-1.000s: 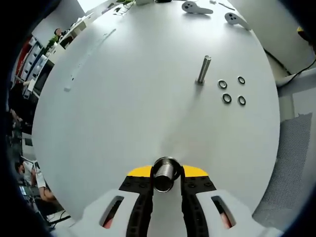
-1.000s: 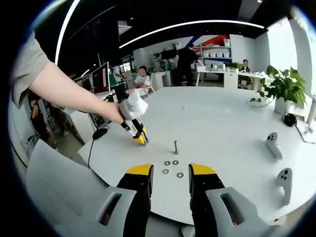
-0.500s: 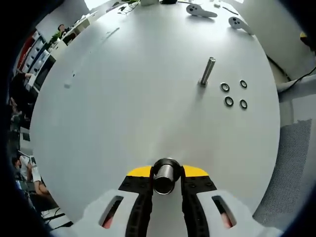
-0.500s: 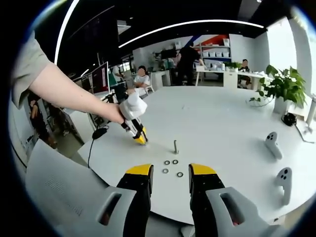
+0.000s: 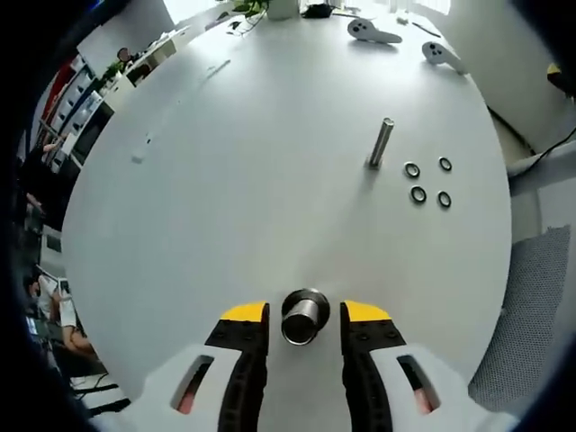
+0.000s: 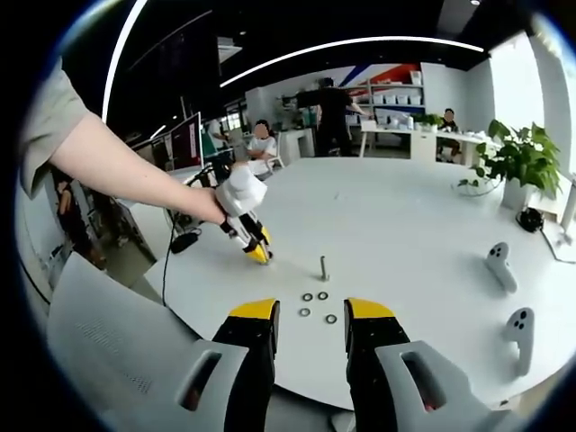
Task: Place the washer onto the threaded stud by aligning its center hole with the stud, sliding it down to the base, and recovering from edge contact or off-axis alignment until the washer reaches the visible bottom stop.
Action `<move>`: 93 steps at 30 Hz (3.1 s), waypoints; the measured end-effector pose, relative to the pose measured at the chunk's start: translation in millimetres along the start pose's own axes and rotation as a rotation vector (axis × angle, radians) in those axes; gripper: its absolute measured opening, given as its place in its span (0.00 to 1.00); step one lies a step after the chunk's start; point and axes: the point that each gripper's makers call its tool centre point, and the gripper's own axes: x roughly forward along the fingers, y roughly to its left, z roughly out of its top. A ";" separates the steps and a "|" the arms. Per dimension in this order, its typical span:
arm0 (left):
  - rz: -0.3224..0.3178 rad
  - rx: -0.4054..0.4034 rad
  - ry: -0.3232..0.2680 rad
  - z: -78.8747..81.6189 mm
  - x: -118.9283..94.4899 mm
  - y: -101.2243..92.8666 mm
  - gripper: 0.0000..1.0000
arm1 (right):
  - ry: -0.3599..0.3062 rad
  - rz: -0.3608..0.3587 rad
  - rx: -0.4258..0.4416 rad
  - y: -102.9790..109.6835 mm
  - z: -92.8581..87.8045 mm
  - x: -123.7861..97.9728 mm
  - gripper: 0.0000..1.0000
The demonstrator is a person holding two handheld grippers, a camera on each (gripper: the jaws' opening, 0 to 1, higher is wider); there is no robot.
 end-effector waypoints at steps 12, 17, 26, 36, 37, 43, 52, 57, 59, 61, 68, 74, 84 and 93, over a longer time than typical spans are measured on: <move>0.043 -0.015 -0.033 -2.3 -35.3 -5.7 0.29 | 0.017 0.013 0.007 1.9 -3.4 2.1 0.31; 0.064 -0.108 -0.116 4.3 -57.7 -14.5 0.29 | 0.023 0.035 -0.006 7.6 -4.0 2.9 0.31; 0.106 -0.219 -0.324 26.3 -100.4 -37.2 0.29 | 0.026 0.073 -0.021 14.6 -3.9 4.2 0.31; 0.102 -0.323 -0.430 20.9 -122.0 -70.0 0.29 | 0.035 0.085 -0.042 16.7 -5.2 4.7 0.31; 0.109 -0.321 -0.442 20.8 -124.9 -72.2 0.29 | 0.041 0.087 -0.045 17.3 -6.0 5.2 0.31; 0.142 -0.370 -0.525 8.1 -145.7 -79.5 0.29 | 0.060 0.096 -0.067 20.2 -9.1 6.7 0.31; 0.133 -0.430 -0.595 -7.1 -160.1 -86.3 0.30 | 0.070 0.107 -0.058 21.9 -11.1 7.7 0.31; 0.127 -0.425 -0.614 -12.2 -162.9 -87.0 0.30 | 0.045 0.075 -0.025 15.0 -8.5 4.0 0.31; 0.120 -0.432 -0.636 -13.0 -167.5 -88.1 0.30 | 0.043 0.076 -0.017 14.8 -7.8 4.4 0.31; 0.116 -0.424 -0.657 -12.3 -172.1 -90.7 0.30 | 0.064 0.074 -0.034 16.4 -11.3 6.0 0.31; 0.088 -0.398 -0.677 -14.3 -183.2 -101.5 0.31 | 0.071 0.031 -0.027 8.8 -13.2 3.7 0.31; 0.067 -0.357 -0.697 -14.5 -191.2 -119.7 0.32 | 0.086 -0.004 -0.040 4.5 -15.4 2.7 0.31; 0.010 -0.325 -0.697 -28.7 -194.9 -152.0 0.33 | 0.104 -0.034 -0.060 0.0 -17.9 2.1 0.31; 0.015 -0.311 -0.722 -32.6 -205.3 -158.9 0.32 | 0.111 -0.052 -0.067 -3.1 -18.0 1.3 0.31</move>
